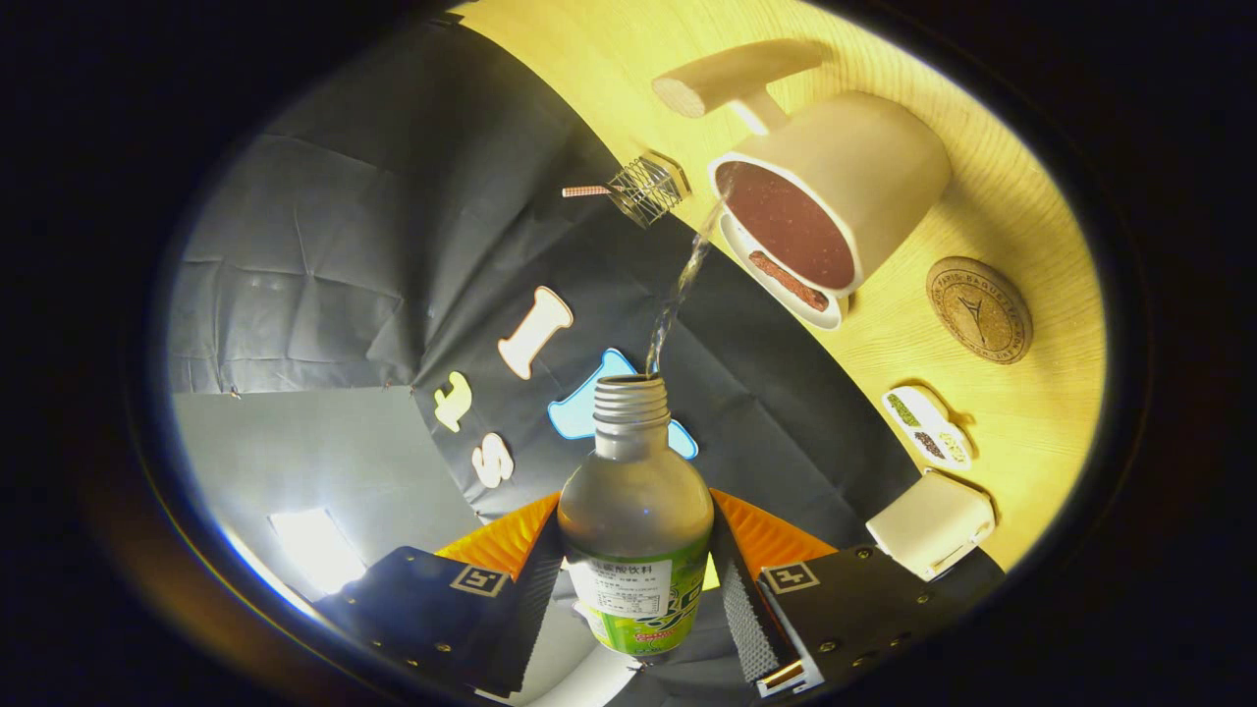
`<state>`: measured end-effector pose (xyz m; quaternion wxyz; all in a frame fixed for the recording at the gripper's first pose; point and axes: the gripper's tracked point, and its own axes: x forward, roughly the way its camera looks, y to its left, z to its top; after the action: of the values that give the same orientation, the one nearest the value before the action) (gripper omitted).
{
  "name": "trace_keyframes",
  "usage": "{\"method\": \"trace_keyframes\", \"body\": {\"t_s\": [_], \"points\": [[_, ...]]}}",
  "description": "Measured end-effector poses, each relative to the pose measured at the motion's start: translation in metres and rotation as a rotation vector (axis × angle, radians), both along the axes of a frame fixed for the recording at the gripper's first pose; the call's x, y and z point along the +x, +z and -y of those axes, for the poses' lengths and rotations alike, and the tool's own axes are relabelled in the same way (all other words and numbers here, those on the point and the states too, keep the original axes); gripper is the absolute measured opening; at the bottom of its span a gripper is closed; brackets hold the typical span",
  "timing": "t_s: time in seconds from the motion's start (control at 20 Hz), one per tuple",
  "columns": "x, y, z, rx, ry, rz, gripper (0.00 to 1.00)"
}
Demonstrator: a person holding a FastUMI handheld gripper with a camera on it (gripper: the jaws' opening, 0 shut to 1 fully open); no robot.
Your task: Take the bottle from table, then pour the juice into the cup, finally place the bottle on the coaster
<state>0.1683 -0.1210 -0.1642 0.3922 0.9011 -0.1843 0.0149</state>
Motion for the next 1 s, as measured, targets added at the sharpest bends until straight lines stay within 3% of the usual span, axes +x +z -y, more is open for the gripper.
{"method": "trace_keyframes", "body": {"t_s": [0.3, 1.0], "points": [[0.000, 0.004, 0.007, 0.020, -0.027, 0.019, 0.79], [0.003, -0.018, -0.007, -0.006, -0.002, -0.018, 0.79]]}}
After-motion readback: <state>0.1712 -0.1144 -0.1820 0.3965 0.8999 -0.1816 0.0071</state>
